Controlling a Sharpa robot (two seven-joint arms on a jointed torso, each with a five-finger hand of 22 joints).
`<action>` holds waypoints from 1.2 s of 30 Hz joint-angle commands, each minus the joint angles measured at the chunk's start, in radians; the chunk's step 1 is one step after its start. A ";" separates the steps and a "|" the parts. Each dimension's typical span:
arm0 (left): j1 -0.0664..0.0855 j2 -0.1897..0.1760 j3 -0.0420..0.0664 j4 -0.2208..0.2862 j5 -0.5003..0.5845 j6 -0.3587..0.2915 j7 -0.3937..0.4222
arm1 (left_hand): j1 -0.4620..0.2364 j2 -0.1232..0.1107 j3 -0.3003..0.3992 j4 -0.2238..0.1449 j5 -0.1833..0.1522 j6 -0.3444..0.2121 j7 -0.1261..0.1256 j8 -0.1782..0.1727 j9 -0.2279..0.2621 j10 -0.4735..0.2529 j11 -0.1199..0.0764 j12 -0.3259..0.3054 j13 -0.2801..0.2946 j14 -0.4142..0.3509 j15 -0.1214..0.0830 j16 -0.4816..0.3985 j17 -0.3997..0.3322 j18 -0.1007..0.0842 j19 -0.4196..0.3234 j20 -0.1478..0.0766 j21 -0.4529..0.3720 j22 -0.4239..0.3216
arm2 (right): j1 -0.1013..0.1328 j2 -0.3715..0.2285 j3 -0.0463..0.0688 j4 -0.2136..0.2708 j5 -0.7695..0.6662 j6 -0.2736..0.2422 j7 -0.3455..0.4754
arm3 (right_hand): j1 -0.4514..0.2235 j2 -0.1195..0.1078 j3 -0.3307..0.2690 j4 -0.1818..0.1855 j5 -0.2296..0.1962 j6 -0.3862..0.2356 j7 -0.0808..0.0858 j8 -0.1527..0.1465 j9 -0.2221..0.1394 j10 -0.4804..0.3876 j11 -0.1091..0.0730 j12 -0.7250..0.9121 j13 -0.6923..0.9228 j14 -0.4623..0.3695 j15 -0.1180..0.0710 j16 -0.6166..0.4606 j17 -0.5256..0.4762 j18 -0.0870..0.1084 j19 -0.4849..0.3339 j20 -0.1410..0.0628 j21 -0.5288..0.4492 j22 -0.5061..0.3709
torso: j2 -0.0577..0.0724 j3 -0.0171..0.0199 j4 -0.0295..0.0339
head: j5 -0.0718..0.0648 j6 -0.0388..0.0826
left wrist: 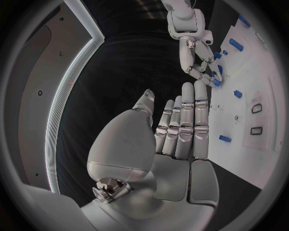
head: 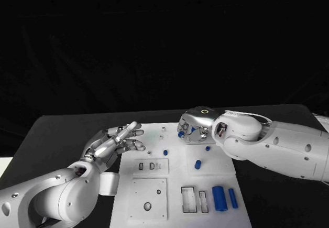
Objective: Assemble the parts on the task board
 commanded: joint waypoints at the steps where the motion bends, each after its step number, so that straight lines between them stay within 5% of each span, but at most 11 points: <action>1: 0.001 0.001 0.001 0.000 0.001 0.019 -0.002 | 0.005 0.003 0.001 -0.006 -0.004 -0.009 -0.002 -0.003 -0.001 -0.010 0.000 -0.005 -0.001 -0.007 0.001 0.006 0.002 0.009 -0.006 0.000 0.006 0.002 | 0.003 0.012 0.002 -0.014 -0.013 -0.062 -0.037 | -0.009 0.000 0.010 0.014 -0.001 0.020 -0.010 0.001 0.016 0.006 -0.002 -0.002 0.001 0.038 -0.008 0.004 -0.001 -0.008 0.002 -0.004 0.006 0.005 | 0.003 -0.0022 0.0022 | 0.003 0.006; 8: 0.002 0.000 0.001 0.003 0.001 0.021 -0.004 | 0.006 0.004 0.002 -0.008 -0.004 -0.010 -0.001 -0.003 -0.001 -0.011 0.000 -0.005 -0.001 -0.009 0.001 0.006 0.004 0.009 -0.007 0.000 0.007 0.002 | 0.009 0.042 0.004 -0.044 -0.018 -0.085 -0.059 | -0.011 -0.004 0.012 0.020 -0.004 0.018 -0.010 -0.001 0.016 0.006 -0.002 -0.003 0.000 0.038 -0.008 0.005 0.000 -0.008 0.003 -0.004 0.007 0.007 | 0.006 -0.0022 0.0041 | 0.009 0.011; 28: 0.010 0.000 0.002 0.005 0.001 0.023 -0.005 | 0.008 0.004 0.003 -0.010 -0.004 -0.011 0.000 -0.003 -0.001 -0.013 0.001 -0.005 -0.001 -0.012 0.002 0.004 0.007 0.009 -0.011 0.001 0.009 0.003 | 0.015 0.128 0.004 -0.101 -0.033 -0.108 -0.070 | -0.007 -0.008 0.020 0.024 -0.007 0.016 -0.009 -0.003 0.016 0.002 -0.001 -0.006 -0.001 0.038 -0.008 0.007 0.002 -0.009 0.004 -0.004 0.010 0.011 | 0.027 -0.0127 0.0194 | 0.006 0.022; 36: 0.011 0.001 0.002 0.006 0.001 0.023 -0.004 | 0.009 0.004 0.004 -0.011 -0.004 -0.012 0.000 -0.003 -0.001 -0.014 0.001 -0.005 -0.001 -0.013 0.002 0.004 0.007 0.009 -0.011 0.001 0.009 0.003 | 0.015 0.151 0.004 -0.125 -0.035 -0.097 -0.069 | -0.007 -0.009 0.020 0.024 -0.008 0.016 -0.009 -0.004 0.016 0.002 -0.001 -0.006 -0.001 0.038 -0.008 0.007 0.002 -0.010 0.004 -0.003 0.011 0.013 | 0.033 -0.0136 0.0209 | 0.007 0.026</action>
